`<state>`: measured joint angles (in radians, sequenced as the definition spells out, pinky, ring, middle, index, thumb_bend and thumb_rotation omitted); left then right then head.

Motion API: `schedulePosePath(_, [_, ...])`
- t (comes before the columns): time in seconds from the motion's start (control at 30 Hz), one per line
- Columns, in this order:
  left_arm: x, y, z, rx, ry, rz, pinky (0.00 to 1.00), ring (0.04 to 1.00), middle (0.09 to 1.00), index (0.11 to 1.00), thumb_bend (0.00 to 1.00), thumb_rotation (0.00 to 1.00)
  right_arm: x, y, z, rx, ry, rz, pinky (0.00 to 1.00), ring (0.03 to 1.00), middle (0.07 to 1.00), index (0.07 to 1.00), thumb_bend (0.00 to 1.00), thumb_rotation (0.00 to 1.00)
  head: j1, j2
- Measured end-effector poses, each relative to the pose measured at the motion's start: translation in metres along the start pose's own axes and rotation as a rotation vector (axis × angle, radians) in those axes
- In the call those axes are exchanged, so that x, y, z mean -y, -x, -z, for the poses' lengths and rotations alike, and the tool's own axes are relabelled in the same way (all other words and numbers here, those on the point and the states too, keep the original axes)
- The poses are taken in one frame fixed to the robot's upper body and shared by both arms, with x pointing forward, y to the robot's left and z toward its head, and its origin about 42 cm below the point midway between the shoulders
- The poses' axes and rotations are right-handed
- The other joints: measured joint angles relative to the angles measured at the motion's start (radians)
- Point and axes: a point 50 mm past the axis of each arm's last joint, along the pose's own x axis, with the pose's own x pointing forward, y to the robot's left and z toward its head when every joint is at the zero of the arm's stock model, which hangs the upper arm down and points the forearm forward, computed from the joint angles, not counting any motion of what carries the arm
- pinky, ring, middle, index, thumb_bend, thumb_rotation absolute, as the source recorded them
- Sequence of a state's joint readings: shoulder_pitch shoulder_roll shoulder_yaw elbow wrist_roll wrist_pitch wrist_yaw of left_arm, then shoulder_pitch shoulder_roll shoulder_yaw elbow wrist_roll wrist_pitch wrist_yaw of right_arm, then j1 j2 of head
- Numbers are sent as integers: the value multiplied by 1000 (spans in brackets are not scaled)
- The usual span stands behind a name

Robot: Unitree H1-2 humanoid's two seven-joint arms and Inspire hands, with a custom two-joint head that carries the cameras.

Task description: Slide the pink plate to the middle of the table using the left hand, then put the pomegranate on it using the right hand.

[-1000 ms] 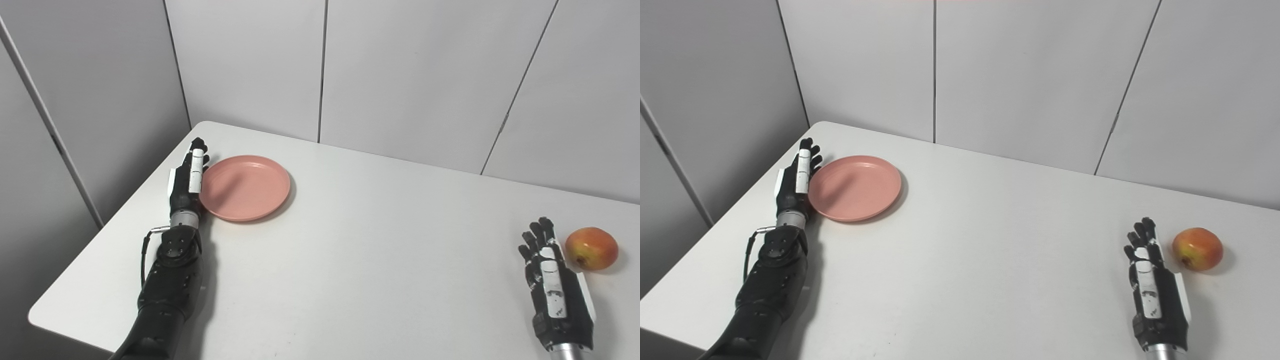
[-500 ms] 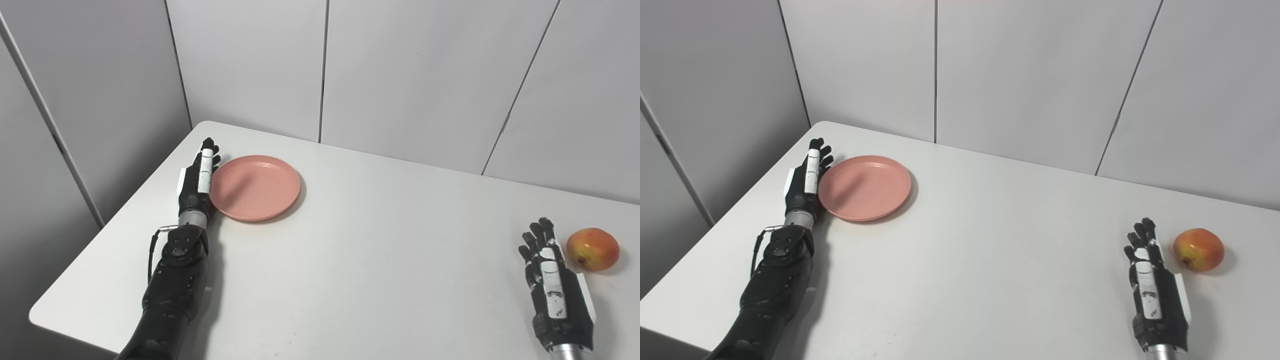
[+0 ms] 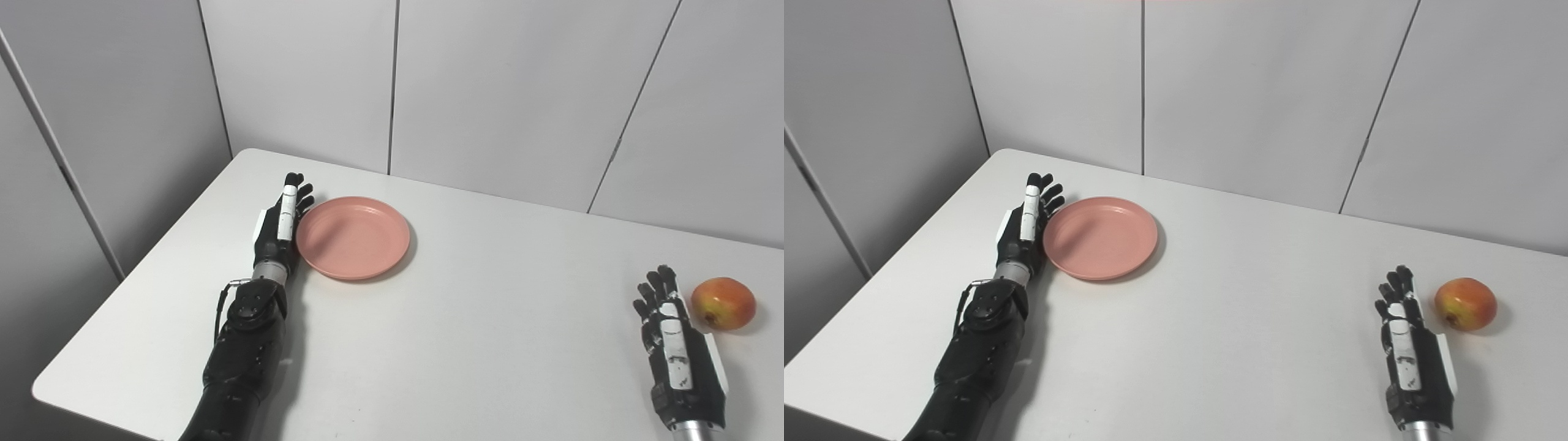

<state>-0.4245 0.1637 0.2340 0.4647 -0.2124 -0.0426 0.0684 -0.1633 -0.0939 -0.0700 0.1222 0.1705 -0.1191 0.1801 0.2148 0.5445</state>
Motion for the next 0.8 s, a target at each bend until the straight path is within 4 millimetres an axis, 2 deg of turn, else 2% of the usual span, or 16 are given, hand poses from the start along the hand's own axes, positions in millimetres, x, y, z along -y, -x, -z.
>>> schedulePosePath(0.2, [10, 8, 5, -12, -1, 40, 934, 935, 932, 922, 727, 1000, -2, 0, 0, -3, 8, -14, 1000, 1000, 1000, 1000, 612, 879, -35, 11])
schedulePosePath(0.33, [16, 10, 4, -22, -2, 64, 938, 941, 935, 929, 738, 1000, -3, -1, 1, -5, -1, -20, 1000, 1000, 1000, 1000, 674, 837, -46, 14])
schedulePosePath(0.63, [54, 27, 7, -56, -4, 160, 961, 952, 949, 950, 714, 1000, -5, -2, 1, -7, -5, -24, 1000, 1000, 1000, 1000, 683, 837, -54, 21])
schedulePosePath(0.8, [60, 32, 9, -56, -2, 186, 966, 958, 961, 958, 707, 1000, -5, -2, 1, -8, -6, -25, 1000, 1000, 1000, 1000, 667, 841, -61, 23])
